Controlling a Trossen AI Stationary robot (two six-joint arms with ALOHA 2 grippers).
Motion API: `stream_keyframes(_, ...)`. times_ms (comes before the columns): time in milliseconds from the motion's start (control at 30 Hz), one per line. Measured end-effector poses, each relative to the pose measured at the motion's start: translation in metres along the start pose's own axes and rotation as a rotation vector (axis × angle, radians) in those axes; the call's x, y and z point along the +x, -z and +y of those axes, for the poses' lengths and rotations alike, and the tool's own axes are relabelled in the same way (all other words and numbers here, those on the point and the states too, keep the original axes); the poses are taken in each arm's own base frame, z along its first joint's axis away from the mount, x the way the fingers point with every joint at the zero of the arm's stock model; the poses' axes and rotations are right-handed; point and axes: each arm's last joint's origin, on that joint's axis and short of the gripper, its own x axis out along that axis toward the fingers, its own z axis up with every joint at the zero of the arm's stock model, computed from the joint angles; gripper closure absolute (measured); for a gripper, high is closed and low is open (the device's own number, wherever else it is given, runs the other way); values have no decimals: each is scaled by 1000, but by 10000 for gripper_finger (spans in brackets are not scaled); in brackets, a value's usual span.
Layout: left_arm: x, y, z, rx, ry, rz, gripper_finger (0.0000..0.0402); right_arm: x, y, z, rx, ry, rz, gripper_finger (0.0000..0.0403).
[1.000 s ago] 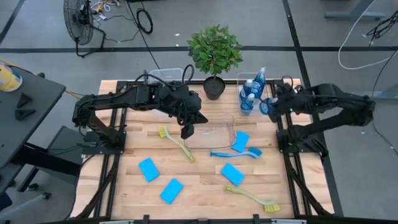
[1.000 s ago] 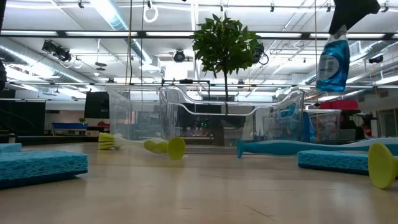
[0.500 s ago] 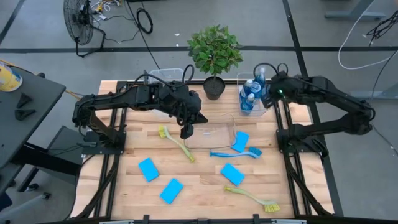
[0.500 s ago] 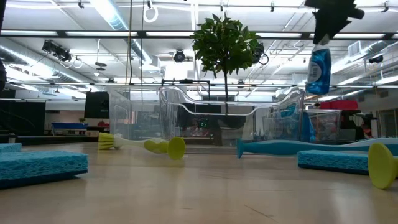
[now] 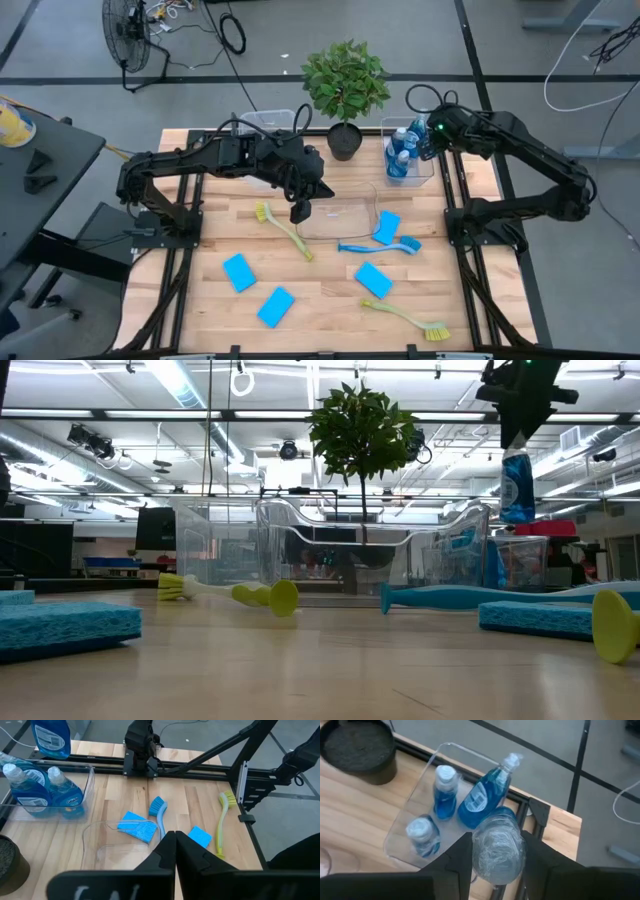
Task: Pick & Place Kitchen Sink Supplies
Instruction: Put the dish soap into the top transparent bin
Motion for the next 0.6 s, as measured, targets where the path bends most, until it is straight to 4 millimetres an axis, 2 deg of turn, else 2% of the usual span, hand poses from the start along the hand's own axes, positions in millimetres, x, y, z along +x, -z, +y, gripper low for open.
stream_keyframes(200,0,0,0,0,0,0,395,4,-2,-4,3,4,3,280)
stream_keyframes(600,0,0,0,-8,0,0,394,31,11,4,-2,-81,38,280)
